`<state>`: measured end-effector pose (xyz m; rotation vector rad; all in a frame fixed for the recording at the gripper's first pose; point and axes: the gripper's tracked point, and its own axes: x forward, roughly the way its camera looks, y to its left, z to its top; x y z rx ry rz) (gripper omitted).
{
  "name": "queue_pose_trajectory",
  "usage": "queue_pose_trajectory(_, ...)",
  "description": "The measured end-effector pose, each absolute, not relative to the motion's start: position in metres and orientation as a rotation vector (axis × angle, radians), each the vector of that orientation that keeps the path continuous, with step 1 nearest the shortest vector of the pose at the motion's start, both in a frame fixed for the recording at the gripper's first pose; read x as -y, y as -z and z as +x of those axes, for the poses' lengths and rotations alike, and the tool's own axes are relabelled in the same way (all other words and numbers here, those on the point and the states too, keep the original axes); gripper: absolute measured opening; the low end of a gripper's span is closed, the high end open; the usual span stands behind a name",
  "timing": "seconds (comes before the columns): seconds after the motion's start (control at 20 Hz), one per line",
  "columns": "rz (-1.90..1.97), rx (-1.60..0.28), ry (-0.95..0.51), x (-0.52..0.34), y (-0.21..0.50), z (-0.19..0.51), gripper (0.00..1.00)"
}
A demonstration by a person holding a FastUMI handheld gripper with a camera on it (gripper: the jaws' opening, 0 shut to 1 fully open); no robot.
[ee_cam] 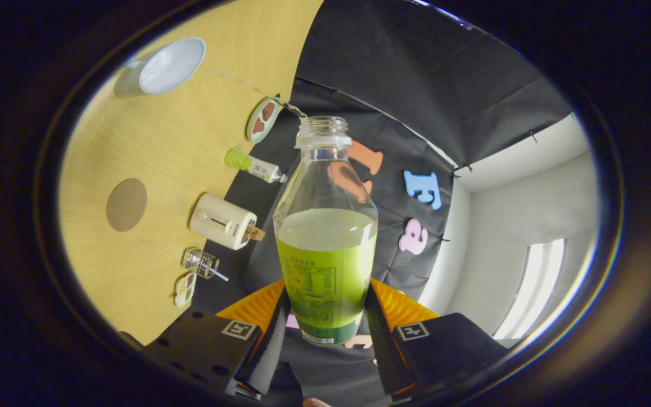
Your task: Take the bottle from table, then pour the juice into the cup, finally place the bottle on the coaster
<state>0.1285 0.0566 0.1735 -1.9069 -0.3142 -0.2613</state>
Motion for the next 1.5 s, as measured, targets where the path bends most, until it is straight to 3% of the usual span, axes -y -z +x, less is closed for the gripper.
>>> queue_pose_trajectory(1.1,-1.872,0.314,0.239,-0.059,-0.158,0.132,0.75)
queue_pose_trajectory(1.5,-1.667,0.219,0.146,-0.055,-0.12,0.138,0.76)
